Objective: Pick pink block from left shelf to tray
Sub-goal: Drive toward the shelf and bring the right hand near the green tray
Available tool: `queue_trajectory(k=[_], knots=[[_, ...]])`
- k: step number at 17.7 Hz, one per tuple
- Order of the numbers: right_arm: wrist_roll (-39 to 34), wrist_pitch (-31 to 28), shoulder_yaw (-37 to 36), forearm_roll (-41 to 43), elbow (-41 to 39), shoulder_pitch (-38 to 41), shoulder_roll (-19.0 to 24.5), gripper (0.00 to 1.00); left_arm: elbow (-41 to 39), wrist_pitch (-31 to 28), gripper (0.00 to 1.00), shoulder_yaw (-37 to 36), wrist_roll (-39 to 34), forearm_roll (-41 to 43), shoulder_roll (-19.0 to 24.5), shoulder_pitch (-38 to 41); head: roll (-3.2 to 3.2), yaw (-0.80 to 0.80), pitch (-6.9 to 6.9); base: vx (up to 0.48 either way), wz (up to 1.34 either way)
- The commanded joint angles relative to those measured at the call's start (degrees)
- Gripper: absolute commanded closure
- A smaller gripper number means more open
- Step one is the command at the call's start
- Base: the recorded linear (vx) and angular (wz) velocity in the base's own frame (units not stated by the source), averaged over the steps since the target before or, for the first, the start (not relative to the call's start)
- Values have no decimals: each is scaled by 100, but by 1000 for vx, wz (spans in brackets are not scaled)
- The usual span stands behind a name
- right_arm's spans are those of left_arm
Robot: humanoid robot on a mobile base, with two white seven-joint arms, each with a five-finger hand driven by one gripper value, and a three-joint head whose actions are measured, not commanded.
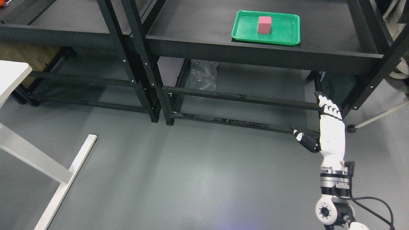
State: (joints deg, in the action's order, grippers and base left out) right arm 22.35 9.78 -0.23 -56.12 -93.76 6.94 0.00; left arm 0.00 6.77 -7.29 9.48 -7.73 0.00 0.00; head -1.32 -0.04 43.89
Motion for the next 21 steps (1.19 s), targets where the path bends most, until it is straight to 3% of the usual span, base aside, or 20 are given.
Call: queue_trajectory(k=[1,4,15,18,21], knots=[[731,267,85,-790,-2,-17,-100,1,-100,0,0,0,1,0,100,114,0,0,0,228,-55],[1350,419,85,-347,-11,-26,-100,1,-100,0,0,0,1,0,100,114,0,0,0,237,-66],[1263,446,129,-321,-2,-88,-100,1,-100,0,0,0,1,0,100,114,0,0,0,235,-59],[939,437,155,-312,-2,-88,-100,1,-100,0,0,0,1,0,100,114,0,0,0,219,-1],[105,446,155,-303,-2,-97,-100,1,-100,0,0,0,1,0,100,114,0,0,0,225,-2]])
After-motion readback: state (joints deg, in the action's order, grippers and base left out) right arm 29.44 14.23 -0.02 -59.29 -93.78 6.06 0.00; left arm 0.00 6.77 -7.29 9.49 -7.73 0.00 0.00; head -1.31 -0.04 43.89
